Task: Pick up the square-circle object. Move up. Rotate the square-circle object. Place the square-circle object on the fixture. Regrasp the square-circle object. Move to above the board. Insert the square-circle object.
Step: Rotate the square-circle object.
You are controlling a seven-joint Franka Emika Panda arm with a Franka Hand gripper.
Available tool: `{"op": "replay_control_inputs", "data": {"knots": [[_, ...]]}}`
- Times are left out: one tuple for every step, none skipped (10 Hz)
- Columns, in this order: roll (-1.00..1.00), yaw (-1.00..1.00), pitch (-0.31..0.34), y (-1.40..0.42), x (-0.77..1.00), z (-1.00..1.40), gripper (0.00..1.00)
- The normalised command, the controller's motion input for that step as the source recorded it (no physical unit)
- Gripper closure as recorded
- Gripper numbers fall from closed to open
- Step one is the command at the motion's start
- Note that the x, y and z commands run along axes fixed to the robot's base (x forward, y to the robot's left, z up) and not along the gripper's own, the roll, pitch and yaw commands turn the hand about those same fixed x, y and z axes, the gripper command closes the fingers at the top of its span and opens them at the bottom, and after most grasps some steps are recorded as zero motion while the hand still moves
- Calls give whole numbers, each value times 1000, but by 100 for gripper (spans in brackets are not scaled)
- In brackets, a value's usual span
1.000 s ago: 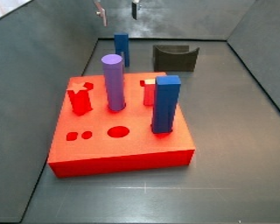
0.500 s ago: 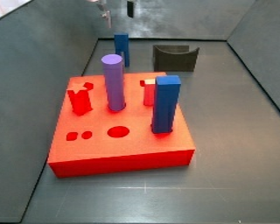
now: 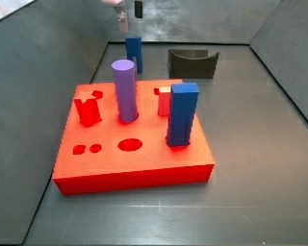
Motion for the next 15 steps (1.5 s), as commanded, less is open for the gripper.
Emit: {"op": "replay_control_inputs", "data": {"knots": [[-19, 1000, 5, -6, 36, -28, 0], [-20, 1000, 5, -6, 36, -28, 0], [-21, 1000, 5, -6, 36, -28, 0], [-22, 1000, 6, -6, 36, -28, 0], [-23, 1000, 6, -6, 36, -28, 0], [-23, 1000, 6, -6, 36, -28, 0], [-25, 1000, 6, -6, 36, -28, 0], [-26, 1000, 7, -6, 36, -27, 0], [-27, 1000, 7, -6, 36, -27, 0], [-29, 1000, 7, -6, 36, -27, 0], [-30, 1000, 8, -5, 36, -27, 0], [-33, 1000, 8, -6, 36, -27, 0], [-35, 1000, 9, -6, 36, -27, 0], [-37, 1000, 10, -6, 37, -27, 0], [-39, 1000, 10, -6, 37, -27, 0]]}}
